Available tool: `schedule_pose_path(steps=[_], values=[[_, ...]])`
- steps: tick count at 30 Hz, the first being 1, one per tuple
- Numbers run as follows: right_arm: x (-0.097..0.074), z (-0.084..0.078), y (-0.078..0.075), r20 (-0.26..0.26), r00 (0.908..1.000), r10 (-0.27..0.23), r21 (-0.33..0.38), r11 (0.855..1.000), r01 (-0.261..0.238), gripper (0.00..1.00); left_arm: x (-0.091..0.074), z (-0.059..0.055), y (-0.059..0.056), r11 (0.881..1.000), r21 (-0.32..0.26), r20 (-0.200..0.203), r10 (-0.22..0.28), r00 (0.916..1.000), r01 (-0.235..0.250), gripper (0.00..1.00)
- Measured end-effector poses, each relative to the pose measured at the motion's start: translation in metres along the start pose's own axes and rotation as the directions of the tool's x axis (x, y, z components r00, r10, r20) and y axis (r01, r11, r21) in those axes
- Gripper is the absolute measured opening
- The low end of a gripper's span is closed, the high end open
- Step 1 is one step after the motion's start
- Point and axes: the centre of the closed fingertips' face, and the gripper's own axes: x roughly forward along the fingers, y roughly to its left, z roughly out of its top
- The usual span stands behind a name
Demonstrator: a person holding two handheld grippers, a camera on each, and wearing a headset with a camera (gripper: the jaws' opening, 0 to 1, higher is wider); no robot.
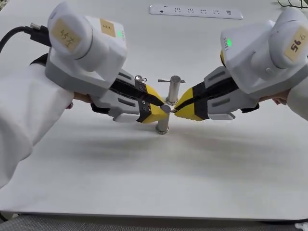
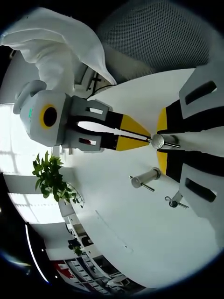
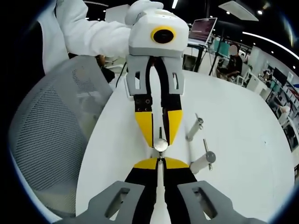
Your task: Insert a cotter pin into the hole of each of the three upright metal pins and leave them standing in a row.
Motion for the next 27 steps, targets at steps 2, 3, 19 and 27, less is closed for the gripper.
schedule_pose_path(steps=[2, 3, 19, 27], values=[[0.000, 0.001, 0.001, 0.000, 1.0000, 0.001, -0.002, 1.000, -0.001, 0.00, 0.000, 0.000, 0.000, 1.000, -0.003, 0.001, 0.000, 1.0000, 0.000, 0.10], [0.000, 0.002, 0.001, 0.002, 1.0000, 0.002, -0.002, 1.000, -0.002, 0.00, 0.000, 0.000, 0.000, 1.000, -0.006, 0.001, 0.001, 1.0000, -0.001, 0.10], [0.002, 0.004, 0.005, -0.010, 0.9998, 0.015, 0.018, 1.000, -0.014, 0.02, 0.000, -0.003, 0.003, 1.000, -0.026, 0.004, 0.003, 1.0000, -0.003, 0.11], [0.000, 0.004, 0.005, -0.008, 1.0000, 0.001, 0.039, 0.999, 0.000, 0.12, -0.007, -0.011, 0.005, 0.998, -0.055, 0.021, 0.036, 0.9991, -0.035, 0.37]])
